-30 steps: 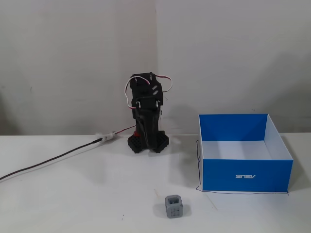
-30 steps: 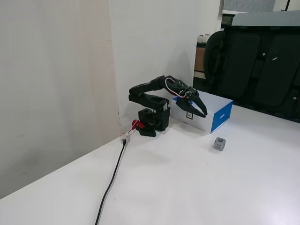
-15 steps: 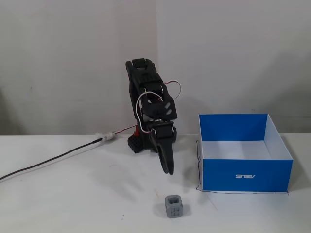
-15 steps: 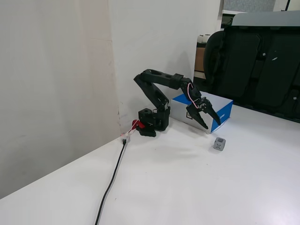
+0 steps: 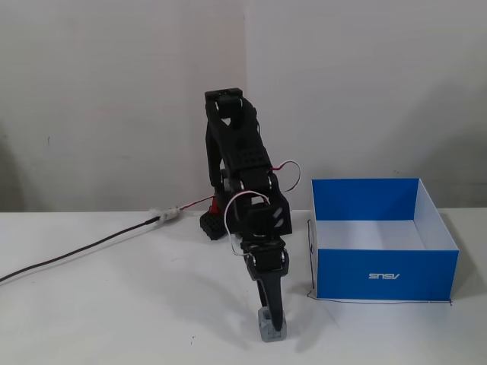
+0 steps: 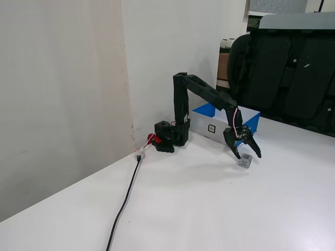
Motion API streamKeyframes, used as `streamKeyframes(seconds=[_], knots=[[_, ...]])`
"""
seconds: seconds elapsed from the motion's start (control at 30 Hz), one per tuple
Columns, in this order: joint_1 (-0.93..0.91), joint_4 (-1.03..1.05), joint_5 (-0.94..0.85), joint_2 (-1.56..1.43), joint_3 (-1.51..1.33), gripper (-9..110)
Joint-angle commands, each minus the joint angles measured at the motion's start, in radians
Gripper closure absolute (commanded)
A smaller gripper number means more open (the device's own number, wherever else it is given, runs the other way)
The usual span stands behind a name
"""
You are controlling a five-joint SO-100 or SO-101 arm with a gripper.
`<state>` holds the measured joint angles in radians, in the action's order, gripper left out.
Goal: Pick the gray block and keep it in the box.
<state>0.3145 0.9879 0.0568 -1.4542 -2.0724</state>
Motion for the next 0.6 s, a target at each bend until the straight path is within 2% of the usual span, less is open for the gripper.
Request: streamKeyframes(seconds=[0.0,0.03,0.17,0.2,0.23,0.4,0.57], knots=[[0.006,0.023,0.008,0.015,0.103,71],[0.006,0.028,0.008,0.021,0.107,72],[0.009,0.038,0.005,0.026,0.101,89],[0.009,0.038,0.002,0.028,0.100,98],[0.006,0.041,-0.002,0.028,0.100,101],[-0.003,0.130,-0.006,-0.063,0.127,101],[-0.012,0.261,-0.005,-0.390,0.130,101]])
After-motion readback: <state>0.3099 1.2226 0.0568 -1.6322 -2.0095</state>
